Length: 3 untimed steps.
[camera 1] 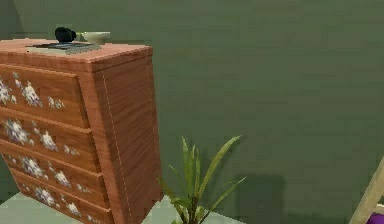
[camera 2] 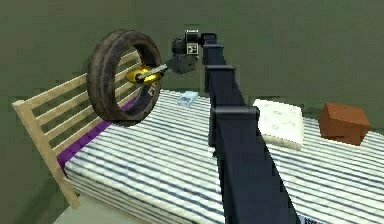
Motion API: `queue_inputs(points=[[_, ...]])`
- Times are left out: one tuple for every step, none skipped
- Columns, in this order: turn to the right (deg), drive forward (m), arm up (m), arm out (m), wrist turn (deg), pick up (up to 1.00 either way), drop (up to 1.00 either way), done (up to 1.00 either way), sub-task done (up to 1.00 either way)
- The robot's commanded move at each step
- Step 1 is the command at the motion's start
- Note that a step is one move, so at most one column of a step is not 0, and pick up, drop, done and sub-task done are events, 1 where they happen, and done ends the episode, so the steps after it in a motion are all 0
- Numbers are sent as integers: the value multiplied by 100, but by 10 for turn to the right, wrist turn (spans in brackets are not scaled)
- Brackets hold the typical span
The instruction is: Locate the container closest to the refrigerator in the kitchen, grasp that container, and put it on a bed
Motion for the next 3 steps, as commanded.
queue_inputs(points=[[0, 0, 0, 0, 450, 0, 0, 0, 0], [0, 0, 0, 0, 450, 0, 0, 0, 0], [0, 0, -22, 0, 0, 0, 0, 0, 0]])
